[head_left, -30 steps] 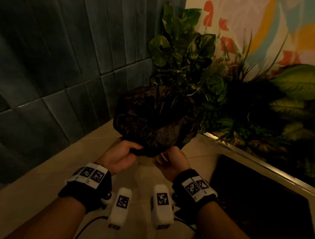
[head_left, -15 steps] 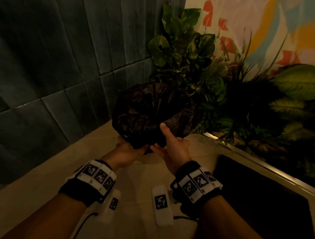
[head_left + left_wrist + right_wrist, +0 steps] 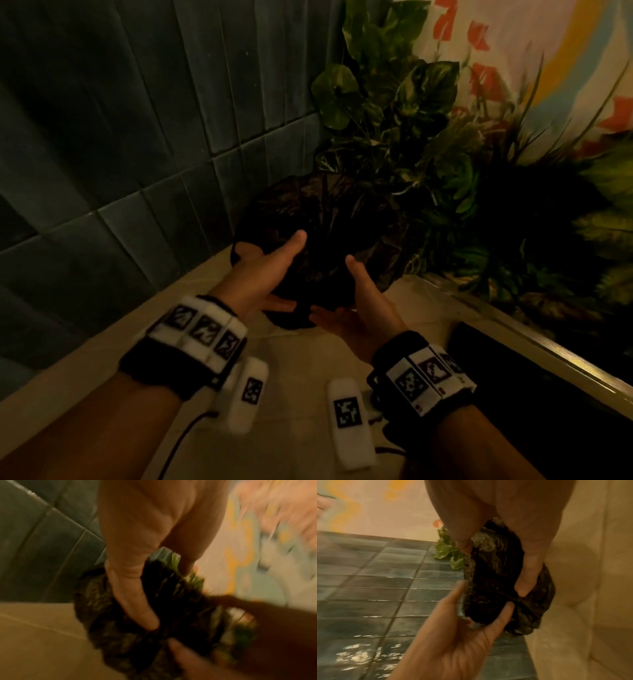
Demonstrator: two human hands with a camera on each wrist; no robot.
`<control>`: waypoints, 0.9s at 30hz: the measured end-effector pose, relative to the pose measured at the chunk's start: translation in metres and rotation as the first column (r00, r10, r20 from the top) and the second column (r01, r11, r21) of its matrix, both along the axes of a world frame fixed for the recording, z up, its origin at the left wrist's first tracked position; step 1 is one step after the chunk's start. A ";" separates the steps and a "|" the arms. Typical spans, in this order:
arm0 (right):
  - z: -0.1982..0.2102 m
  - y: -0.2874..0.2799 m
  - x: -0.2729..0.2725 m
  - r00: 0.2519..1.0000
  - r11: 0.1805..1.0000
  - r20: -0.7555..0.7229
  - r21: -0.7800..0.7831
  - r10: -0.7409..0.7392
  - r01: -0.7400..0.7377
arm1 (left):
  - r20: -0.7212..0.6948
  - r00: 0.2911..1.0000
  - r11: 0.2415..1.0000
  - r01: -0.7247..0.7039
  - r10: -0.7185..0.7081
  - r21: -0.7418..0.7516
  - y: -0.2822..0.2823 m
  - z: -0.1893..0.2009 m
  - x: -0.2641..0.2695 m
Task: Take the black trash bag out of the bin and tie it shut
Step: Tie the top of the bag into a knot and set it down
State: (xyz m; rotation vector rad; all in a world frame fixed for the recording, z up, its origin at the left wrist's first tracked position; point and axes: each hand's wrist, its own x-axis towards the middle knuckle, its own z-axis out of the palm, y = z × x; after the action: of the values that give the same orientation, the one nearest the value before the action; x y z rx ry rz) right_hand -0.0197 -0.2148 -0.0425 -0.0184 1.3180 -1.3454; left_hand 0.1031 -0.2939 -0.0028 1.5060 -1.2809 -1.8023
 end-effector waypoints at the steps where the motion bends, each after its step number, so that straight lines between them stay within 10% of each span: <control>1: 0.002 -0.002 0.001 1.000 1.000 0.019 0.020 0.018 -0.019 | 0.070 0.998 1.000 -0.003 0.005 -0.025 -0.007 -0.002 -0.005; 4: 0.019 -0.005 0.002 0.998 0.996 0.046 0.080 0.040 -0.044 | 0.338 0.939 0.990 0.098 -0.058 -0.104 -0.028 -0.002 -0.009; 14: 0.142 -0.003 -0.019 0.974 0.873 -0.221 0.462 -0.057 0.156 | 0.482 0.858 0.982 0.183 -0.179 0.038 -0.023 0.090 0.035; 27: 0.225 -0.058 -0.082 0.674 0.771 -0.459 0.577 0.578 -0.269 | 0.515 0.741 0.881 0.469 -0.431 0.063 -0.098 0.193 0.017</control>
State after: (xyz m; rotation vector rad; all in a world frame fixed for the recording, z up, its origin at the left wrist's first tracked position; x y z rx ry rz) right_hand -0.1013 -0.2731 0.1821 -0.4634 2.0201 -0.5656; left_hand 0.1204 -0.3918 0.1904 1.8308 -2.1102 -1.6339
